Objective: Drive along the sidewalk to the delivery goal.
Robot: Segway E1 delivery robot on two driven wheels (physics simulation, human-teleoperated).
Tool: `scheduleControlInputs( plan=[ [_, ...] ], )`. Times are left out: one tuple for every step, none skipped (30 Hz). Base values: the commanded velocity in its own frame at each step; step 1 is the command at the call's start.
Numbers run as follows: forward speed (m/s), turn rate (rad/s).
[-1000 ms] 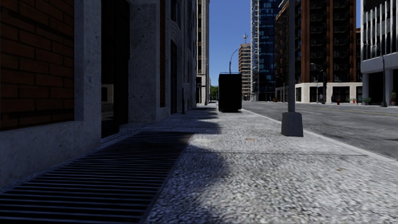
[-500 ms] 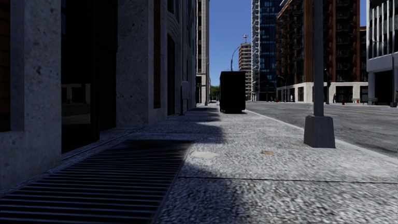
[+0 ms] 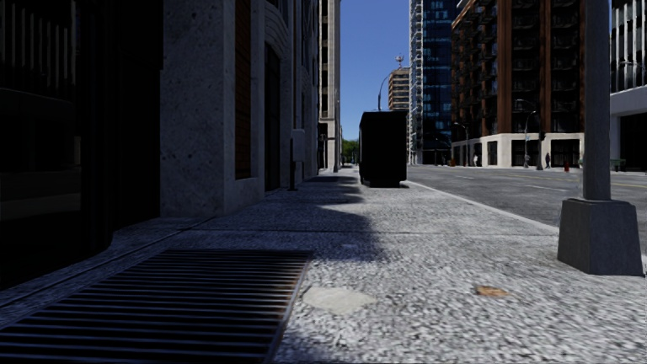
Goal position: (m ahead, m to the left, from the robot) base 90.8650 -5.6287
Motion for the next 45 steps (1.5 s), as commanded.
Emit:
scheduleControlInputs(
  plan=[
    [1.97,0.0],
    [1.97,-0.03],
    [1.97,-0.19],
    [1.97,-0.19],
    [1.97,-0.26],
    [1.97,-0.28],
    [1.97,-0.29],
    [1.97,-0.29],
    [1.97,-0.2],
    [1.97,0.0],
    [1.97,0.0],
    [1.97,0.0],
    [1.97,0.0],
    [1.97,0.0],
    [1.97,0.0],
    [1.97,0.0],
    [1.97,0.0],
    [1.97,0.0],
    [1.97,0.0],
    [1.97,0.0],
    [1.97,0.0],
    [1.97,0.0],
    [1.97,0.0],
    [1.97,0.0],
    [1.97,0.0],
    [1.97,0.0],
    [1.97,0.0],
    [1.97,0.0],
    [1.97,-0.07],
    [1.97,-0.18],
    [1.97,-0.18],
    [1.97,-0.22],
    [1.97,-0.23],
    [1.97,-0.24],
    [1.97,-0.24],
    [1.97,-0.24],
    [1.97,-0.07],
    [1.97,0.0],
    [1.97,0.0],
    [1.97,0.0],
    [1.97,0.0],
    [1.97,0.0],
    [1.97,0.0],
    [1.97,0.0],
    [1.97,0.0]
  ],
)
